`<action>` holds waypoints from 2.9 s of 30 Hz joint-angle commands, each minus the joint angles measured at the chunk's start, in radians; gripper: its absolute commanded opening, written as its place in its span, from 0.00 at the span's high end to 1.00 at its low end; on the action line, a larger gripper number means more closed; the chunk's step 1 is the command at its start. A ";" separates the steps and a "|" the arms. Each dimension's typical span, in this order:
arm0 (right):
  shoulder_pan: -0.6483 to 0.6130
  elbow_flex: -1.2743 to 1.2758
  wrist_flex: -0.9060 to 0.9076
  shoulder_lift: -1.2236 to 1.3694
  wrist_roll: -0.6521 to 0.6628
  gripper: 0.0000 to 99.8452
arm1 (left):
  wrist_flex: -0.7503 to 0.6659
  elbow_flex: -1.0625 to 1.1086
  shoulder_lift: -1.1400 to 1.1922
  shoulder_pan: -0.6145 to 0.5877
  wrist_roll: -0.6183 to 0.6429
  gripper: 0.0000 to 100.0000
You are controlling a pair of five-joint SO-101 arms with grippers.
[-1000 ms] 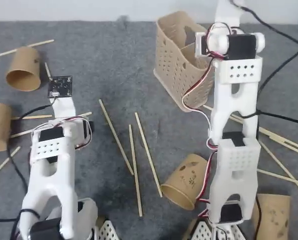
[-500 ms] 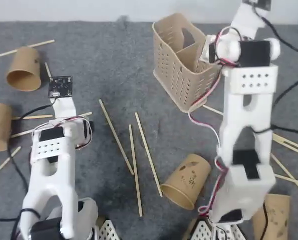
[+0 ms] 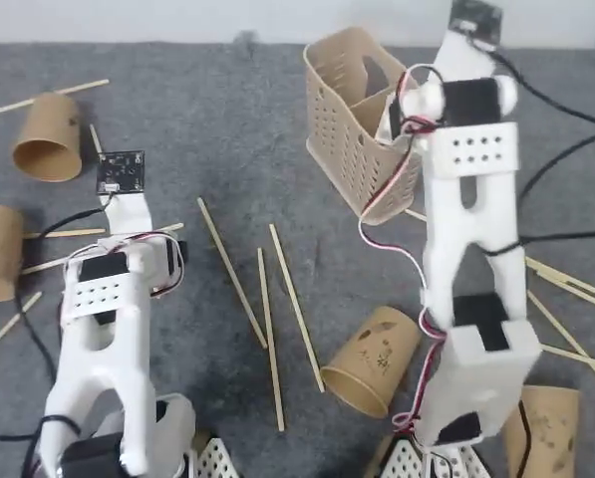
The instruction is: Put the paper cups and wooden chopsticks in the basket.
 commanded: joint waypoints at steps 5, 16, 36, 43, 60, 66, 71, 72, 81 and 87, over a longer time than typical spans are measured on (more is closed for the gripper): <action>0.025 -0.006 -0.042 0.045 0.032 0.98 | -0.023 -0.002 -0.032 0.008 -0.009 0.81; 0.156 -0.061 -0.117 0.044 0.626 0.99 | -0.023 -0.001 -0.032 0.008 -0.011 0.81; 0.140 -0.068 -0.025 -0.045 0.405 0.73 | -0.057 0.016 -0.032 0.026 -0.009 0.81; 0.134 -0.032 0.053 -0.249 0.397 0.73 | -0.057 0.015 -0.041 0.020 -0.005 0.81; 0.271 0.792 0.045 -0.852 0.420 0.93 | 0.008 -0.171 -0.043 -0.244 0.097 0.81; 0.397 1.010 -0.001 -0.872 0.660 0.93 | 0.106 -0.305 -0.034 -0.339 0.097 0.81; 0.460 1.260 -0.219 -0.872 0.758 0.93 | -0.014 -0.309 -0.032 -0.350 0.101 0.81; 0.460 1.307 -0.277 -0.875 0.763 0.93 | -0.089 -0.280 -0.032 -0.350 0.103 0.81; 0.401 1.533 -0.608 -0.872 0.755 0.93 | -0.905 0.185 -0.029 -0.269 0.100 0.81; 0.298 1.676 -0.789 -0.872 0.597 0.93 | -0.842 0.090 0.066 -0.244 0.158 0.81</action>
